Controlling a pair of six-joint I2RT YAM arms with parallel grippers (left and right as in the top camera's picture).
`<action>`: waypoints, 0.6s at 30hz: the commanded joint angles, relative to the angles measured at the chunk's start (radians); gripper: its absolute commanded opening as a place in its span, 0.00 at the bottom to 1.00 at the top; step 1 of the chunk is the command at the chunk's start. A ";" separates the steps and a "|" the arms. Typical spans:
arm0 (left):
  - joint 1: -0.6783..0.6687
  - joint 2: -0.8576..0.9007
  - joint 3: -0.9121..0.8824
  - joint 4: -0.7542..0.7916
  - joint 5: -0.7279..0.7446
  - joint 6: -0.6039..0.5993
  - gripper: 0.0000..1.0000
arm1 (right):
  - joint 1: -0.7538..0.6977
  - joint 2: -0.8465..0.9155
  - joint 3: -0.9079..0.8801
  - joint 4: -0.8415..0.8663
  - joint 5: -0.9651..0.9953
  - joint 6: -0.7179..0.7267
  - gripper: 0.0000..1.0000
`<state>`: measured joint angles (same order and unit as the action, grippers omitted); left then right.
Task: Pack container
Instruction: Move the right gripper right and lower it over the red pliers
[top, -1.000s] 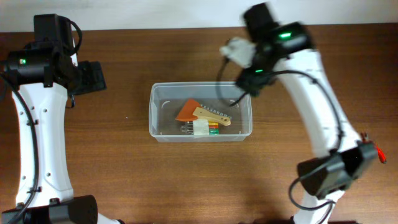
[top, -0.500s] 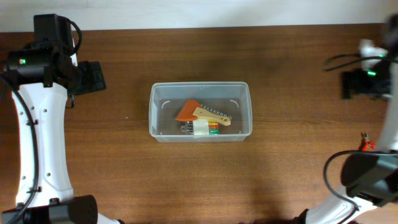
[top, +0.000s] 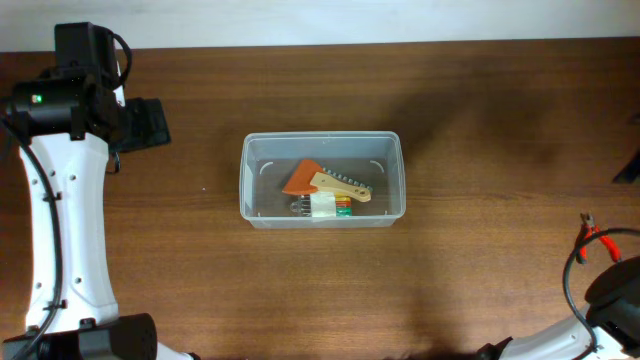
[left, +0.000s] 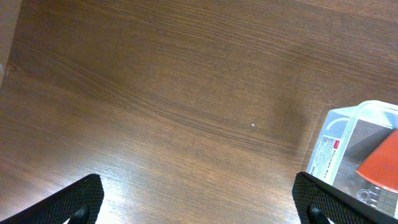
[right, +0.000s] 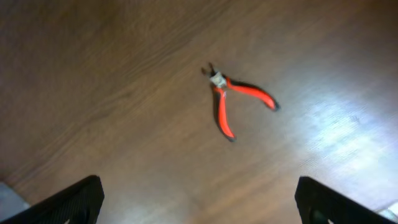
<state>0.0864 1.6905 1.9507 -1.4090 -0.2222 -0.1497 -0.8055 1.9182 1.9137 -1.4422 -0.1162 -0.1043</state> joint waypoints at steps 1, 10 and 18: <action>0.002 -0.013 0.014 0.002 -0.010 0.006 0.99 | 0.003 0.009 -0.127 0.053 -0.055 0.005 0.99; 0.002 -0.013 0.014 0.002 -0.010 0.006 0.99 | 0.035 0.009 -0.335 0.241 0.230 0.008 0.99; 0.002 -0.013 0.014 0.002 -0.010 0.006 0.99 | 0.042 0.010 -0.351 0.336 0.120 -0.108 0.99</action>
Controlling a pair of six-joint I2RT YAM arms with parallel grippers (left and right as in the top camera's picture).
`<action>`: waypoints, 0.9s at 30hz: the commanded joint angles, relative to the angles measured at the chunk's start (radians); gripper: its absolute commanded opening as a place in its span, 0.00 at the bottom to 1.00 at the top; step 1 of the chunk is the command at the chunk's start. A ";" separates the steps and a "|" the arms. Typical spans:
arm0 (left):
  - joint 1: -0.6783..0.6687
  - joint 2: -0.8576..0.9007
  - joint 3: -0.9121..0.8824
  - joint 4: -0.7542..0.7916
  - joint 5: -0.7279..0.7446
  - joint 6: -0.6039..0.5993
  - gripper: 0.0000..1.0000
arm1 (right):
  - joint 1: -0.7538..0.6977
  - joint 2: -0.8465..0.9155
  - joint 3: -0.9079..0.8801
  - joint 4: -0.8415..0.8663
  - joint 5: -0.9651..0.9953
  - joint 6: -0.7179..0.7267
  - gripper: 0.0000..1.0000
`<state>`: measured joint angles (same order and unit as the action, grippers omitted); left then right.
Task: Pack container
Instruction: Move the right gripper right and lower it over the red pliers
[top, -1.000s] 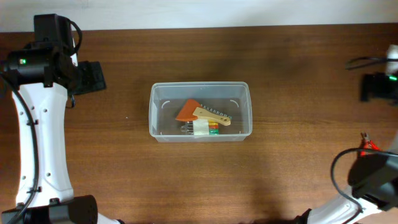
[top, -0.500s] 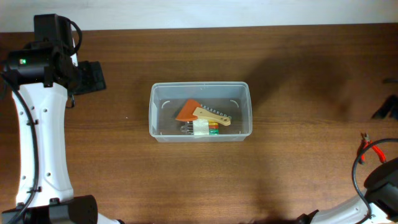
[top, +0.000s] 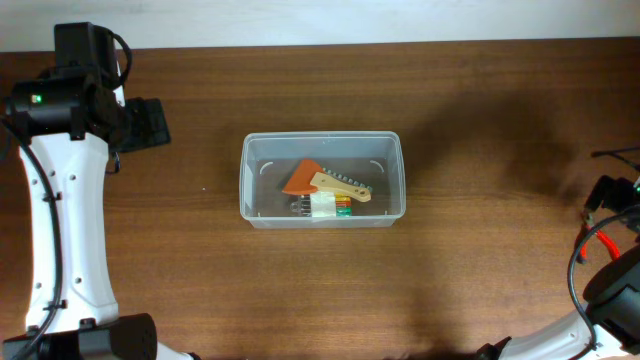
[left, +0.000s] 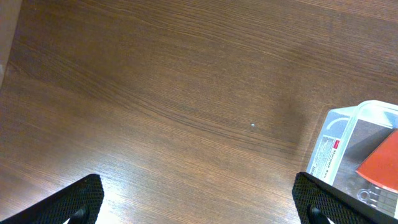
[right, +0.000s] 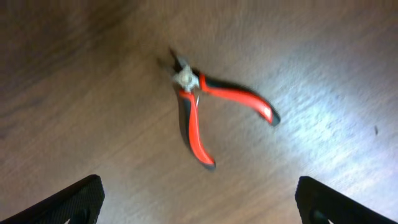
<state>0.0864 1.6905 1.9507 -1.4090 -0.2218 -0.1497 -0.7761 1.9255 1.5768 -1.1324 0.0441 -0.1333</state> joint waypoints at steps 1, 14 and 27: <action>0.002 -0.013 0.014 0.002 -0.011 0.006 0.99 | 0.018 0.003 -0.022 0.039 -0.038 -0.100 0.99; 0.002 -0.013 0.014 0.002 -0.011 0.006 0.99 | 0.065 0.078 -0.102 0.084 -0.029 -0.106 0.99; 0.002 -0.013 0.014 0.002 -0.011 0.006 0.99 | 0.068 0.096 -0.143 0.124 -0.005 -0.099 0.99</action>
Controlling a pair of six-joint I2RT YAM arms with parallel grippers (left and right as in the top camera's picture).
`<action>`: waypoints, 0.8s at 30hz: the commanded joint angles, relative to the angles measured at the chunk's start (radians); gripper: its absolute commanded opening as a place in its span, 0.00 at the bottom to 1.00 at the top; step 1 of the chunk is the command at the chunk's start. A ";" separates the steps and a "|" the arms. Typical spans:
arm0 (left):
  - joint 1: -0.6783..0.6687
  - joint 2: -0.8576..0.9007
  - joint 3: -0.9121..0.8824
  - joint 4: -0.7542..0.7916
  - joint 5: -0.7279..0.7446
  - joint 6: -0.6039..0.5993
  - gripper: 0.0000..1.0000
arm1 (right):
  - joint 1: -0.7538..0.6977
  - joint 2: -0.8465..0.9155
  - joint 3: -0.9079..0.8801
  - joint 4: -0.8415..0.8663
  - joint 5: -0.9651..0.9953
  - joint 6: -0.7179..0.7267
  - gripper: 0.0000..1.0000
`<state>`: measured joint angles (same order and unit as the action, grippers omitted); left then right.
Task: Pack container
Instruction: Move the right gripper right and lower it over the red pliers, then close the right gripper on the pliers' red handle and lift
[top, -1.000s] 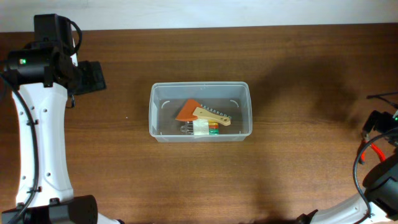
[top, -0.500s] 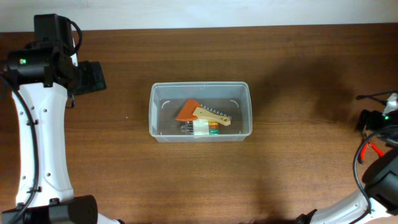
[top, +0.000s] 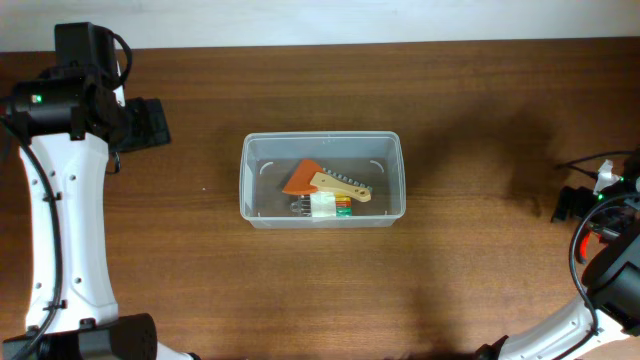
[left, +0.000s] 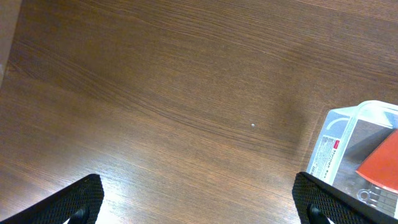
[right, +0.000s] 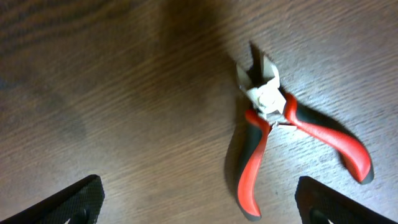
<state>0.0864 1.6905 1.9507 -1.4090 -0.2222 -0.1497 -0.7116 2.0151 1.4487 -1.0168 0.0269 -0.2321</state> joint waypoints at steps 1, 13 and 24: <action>0.002 -0.013 0.014 0.002 -0.010 0.006 0.99 | 0.003 0.007 -0.020 0.016 0.012 0.000 0.99; 0.002 -0.013 0.014 0.002 -0.010 0.006 0.99 | -0.002 0.008 -0.043 0.042 0.019 0.000 0.99; 0.002 -0.013 0.014 0.002 -0.010 0.006 0.99 | -0.042 0.055 -0.043 0.027 0.008 0.000 0.99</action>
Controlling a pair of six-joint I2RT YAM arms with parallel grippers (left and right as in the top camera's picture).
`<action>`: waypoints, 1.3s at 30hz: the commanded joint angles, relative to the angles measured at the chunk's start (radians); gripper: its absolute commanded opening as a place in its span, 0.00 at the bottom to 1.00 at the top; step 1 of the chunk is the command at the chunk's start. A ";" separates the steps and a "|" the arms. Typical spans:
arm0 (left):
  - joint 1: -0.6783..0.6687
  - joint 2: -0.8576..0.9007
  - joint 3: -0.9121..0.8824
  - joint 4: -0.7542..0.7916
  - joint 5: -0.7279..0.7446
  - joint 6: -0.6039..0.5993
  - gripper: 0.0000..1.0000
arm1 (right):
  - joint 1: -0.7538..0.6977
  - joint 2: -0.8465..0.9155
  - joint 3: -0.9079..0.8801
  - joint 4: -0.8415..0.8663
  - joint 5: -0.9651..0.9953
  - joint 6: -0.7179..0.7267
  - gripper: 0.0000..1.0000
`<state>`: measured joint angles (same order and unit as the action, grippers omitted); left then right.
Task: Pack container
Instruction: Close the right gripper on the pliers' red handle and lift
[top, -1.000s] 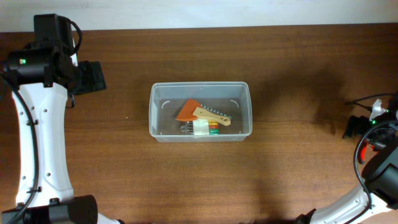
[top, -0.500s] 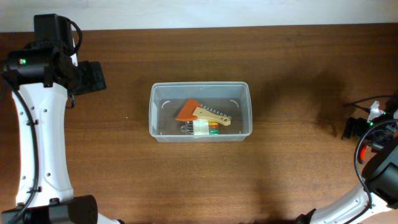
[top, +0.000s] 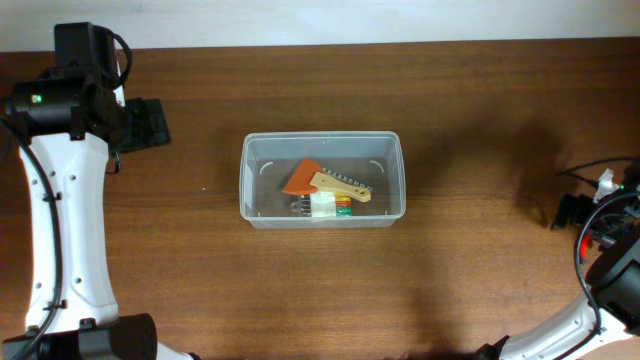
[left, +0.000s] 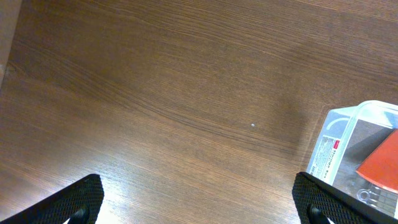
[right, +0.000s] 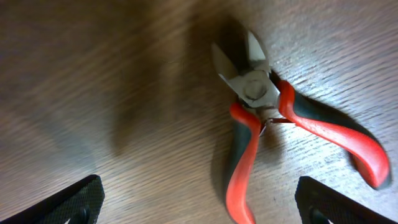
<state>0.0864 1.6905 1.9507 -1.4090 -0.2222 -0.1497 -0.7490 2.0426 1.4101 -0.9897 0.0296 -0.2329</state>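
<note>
A clear plastic container (top: 322, 180) stands mid-table with an orange piece, a wooden piece and small colourful items inside; its corner (left: 348, 143) shows in the left wrist view. Red-handled cutting pliers (right: 256, 92) lie flat on the wood at the far right, jaws pointing away. My right gripper (right: 200, 210) hangs open close above them, one red handle reaching down between its fingers. In the overhead view the right arm (top: 572, 208) covers most of the pliers. My left gripper (left: 199, 208) is open over bare table, left of the container.
The table (top: 480, 120) is dark brown wood. The pliers lie near its right edge. The left arm's white link (top: 60, 230) runs down the left side.
My right gripper is lower and closer to the pliers, which now fill more of the right wrist view. The left arm and the container have not moved.
At first my right gripper was high above the pliers, which looked small in its view. At each later moment the pliers showed larger and nearer. Now the open fingers hang just above the handles. The left arm stayed still throughout.
</note>
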 joint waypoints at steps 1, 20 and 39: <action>0.002 -0.013 0.014 0.002 -0.010 0.006 0.99 | -0.005 0.031 -0.005 0.003 0.005 0.001 0.99; 0.002 -0.013 0.014 0.002 -0.010 0.006 0.99 | -0.004 0.035 -0.005 0.031 0.005 -0.022 0.99; 0.002 -0.013 0.014 0.002 -0.010 0.006 0.99 | -0.004 0.046 -0.005 0.029 0.000 -0.021 0.95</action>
<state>0.0864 1.6905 1.9507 -1.4090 -0.2222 -0.1497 -0.7540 2.0659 1.4094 -0.9634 0.0280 -0.2497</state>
